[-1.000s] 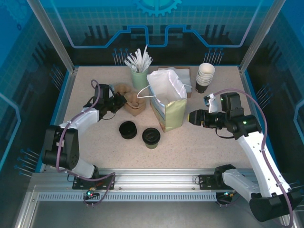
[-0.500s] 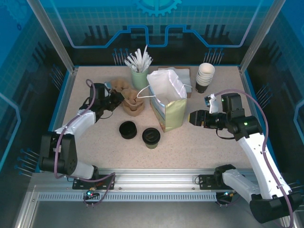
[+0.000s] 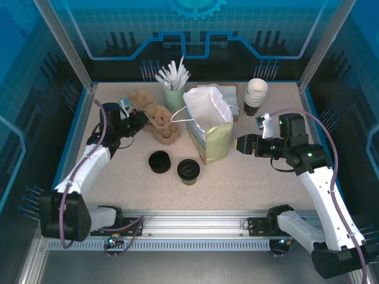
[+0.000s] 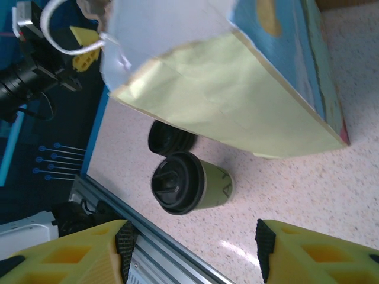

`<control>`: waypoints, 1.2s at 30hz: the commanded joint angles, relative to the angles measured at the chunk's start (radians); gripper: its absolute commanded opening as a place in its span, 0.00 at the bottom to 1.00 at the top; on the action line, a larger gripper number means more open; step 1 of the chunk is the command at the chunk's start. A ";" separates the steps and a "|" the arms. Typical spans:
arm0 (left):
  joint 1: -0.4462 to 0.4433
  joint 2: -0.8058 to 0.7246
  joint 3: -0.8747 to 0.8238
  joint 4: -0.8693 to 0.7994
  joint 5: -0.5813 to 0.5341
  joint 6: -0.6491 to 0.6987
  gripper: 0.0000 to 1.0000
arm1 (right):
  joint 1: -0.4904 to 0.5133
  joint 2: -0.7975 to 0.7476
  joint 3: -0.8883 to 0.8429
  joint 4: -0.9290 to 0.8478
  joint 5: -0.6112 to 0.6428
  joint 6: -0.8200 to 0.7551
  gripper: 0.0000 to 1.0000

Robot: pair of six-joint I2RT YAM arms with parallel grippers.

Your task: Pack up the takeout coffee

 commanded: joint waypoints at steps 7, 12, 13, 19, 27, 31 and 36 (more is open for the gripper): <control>0.009 -0.249 0.186 -0.241 0.069 0.124 0.00 | -0.016 0.043 0.196 0.092 -0.135 -0.020 0.59; 0.003 -0.295 0.287 -0.271 0.206 0.144 0.00 | -0.013 0.099 0.280 0.167 -0.233 -0.019 0.59; -0.005 -0.297 0.307 -0.272 0.236 0.146 0.00 | -0.013 0.115 0.297 0.183 -0.258 -0.015 0.59; -0.115 -0.293 0.397 -0.262 0.331 0.163 0.00 | 0.026 0.191 0.401 0.230 -0.347 -0.019 0.60; -0.220 -0.274 0.365 -0.103 0.425 0.134 0.00 | 0.119 0.246 0.483 0.230 -0.413 -0.064 0.61; -0.261 -0.254 0.353 -0.057 0.446 0.132 0.00 | 0.150 0.260 0.505 0.203 -0.415 -0.093 0.61; -0.293 -0.234 0.345 -0.010 0.456 0.123 0.00 | 0.169 0.273 0.508 0.191 -0.420 -0.104 0.60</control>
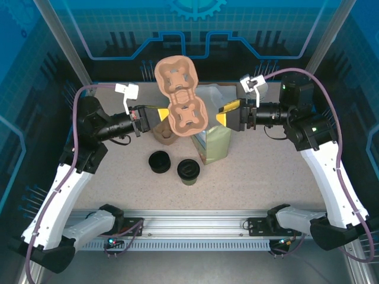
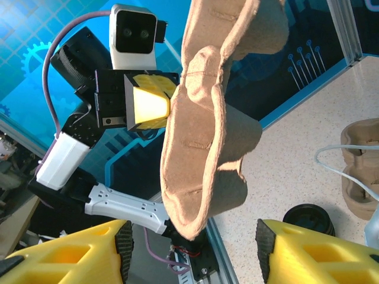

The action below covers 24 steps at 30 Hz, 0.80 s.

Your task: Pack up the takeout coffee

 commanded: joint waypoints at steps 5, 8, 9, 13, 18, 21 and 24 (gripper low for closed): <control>-0.042 0.027 -0.003 0.085 0.037 0.000 0.00 | 0.030 0.019 0.034 -0.033 -0.038 -0.040 0.58; -0.055 0.039 0.001 0.090 0.037 0.003 0.00 | 0.037 0.023 0.034 -0.037 -0.043 -0.044 0.57; -0.061 0.043 0.003 0.091 0.036 0.004 0.00 | 0.038 0.024 0.035 -0.038 -0.045 -0.046 0.57; -0.079 0.057 0.010 0.090 0.035 0.008 0.00 | 0.040 0.025 0.033 -0.042 -0.049 -0.051 0.55; -0.093 0.064 0.017 0.086 0.029 0.014 0.00 | 0.042 0.024 0.030 -0.042 -0.047 -0.056 0.50; -0.098 0.065 0.020 0.087 0.026 0.014 0.00 | 0.042 0.021 0.028 -0.043 -0.046 -0.057 0.42; -0.103 0.064 0.020 0.091 0.024 0.014 0.00 | 0.042 0.021 0.025 -0.046 -0.039 -0.057 0.35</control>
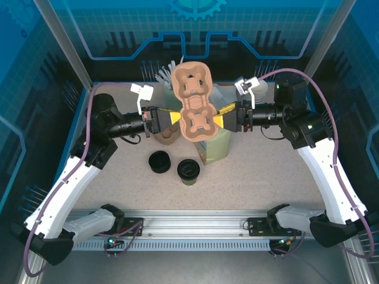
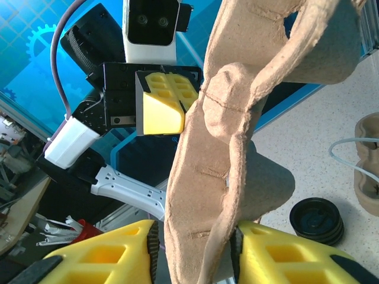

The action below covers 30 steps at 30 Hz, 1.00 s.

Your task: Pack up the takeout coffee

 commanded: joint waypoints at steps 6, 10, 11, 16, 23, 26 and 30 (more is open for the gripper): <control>-0.013 0.000 0.022 0.046 0.005 0.020 0.00 | 0.014 -0.013 0.014 -0.020 0.001 -0.011 0.14; -0.016 0.000 0.025 0.037 -0.006 0.040 0.20 | 0.013 -0.027 0.014 -0.039 0.059 -0.010 0.00; -0.018 -0.002 0.028 0.032 -0.009 0.052 0.30 | 0.014 -0.033 0.014 -0.048 0.084 -0.011 0.00; -0.020 -0.009 0.074 -0.085 -0.073 0.160 0.54 | 0.000 -0.048 0.040 -0.137 0.173 -0.017 0.00; -0.035 0.006 0.156 -0.225 -0.179 0.318 0.59 | -0.025 -0.033 0.121 -0.371 0.353 -0.030 0.00; -0.077 0.026 0.197 -0.280 -0.224 0.439 0.58 | -0.029 -0.013 0.152 -0.456 0.366 -0.024 0.00; -0.190 0.068 0.272 -0.388 -0.333 0.622 0.56 | -0.027 -0.014 0.150 -0.520 0.403 -0.028 0.00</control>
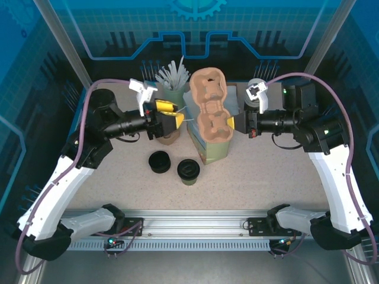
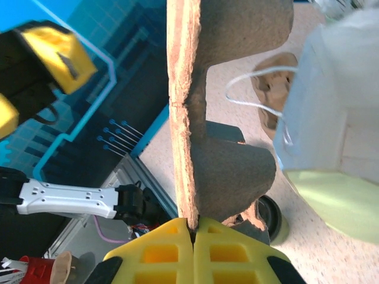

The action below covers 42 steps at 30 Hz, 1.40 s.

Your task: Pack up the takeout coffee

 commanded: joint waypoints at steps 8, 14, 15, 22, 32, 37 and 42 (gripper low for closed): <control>-0.274 0.142 0.159 -0.213 -0.308 0.441 0.59 | -0.004 -0.015 -0.001 -0.202 0.053 -0.033 0.00; -0.386 0.231 0.185 -0.242 -0.456 0.605 0.67 | -0.001 -0.034 -0.039 -0.235 0.025 -0.050 0.00; -0.395 0.241 0.183 -0.244 -0.468 0.626 0.69 | -0.001 -0.039 -0.047 -0.235 0.019 -0.052 0.00; -0.418 0.301 0.176 -0.237 -0.559 0.690 0.70 | 0.003 -0.059 -0.094 -0.233 0.001 -0.056 0.00; -0.430 0.345 0.173 -0.215 -0.610 0.702 0.66 | 0.015 -0.063 -0.117 -0.226 -0.012 -0.054 0.00; -0.430 0.356 0.171 -0.213 -0.607 0.698 0.62 | 0.021 -0.060 -0.120 -0.220 -0.012 -0.051 0.00; -0.431 0.363 0.170 -0.206 -0.609 0.697 0.62 | 0.025 -0.059 -0.120 -0.213 -0.013 -0.051 0.00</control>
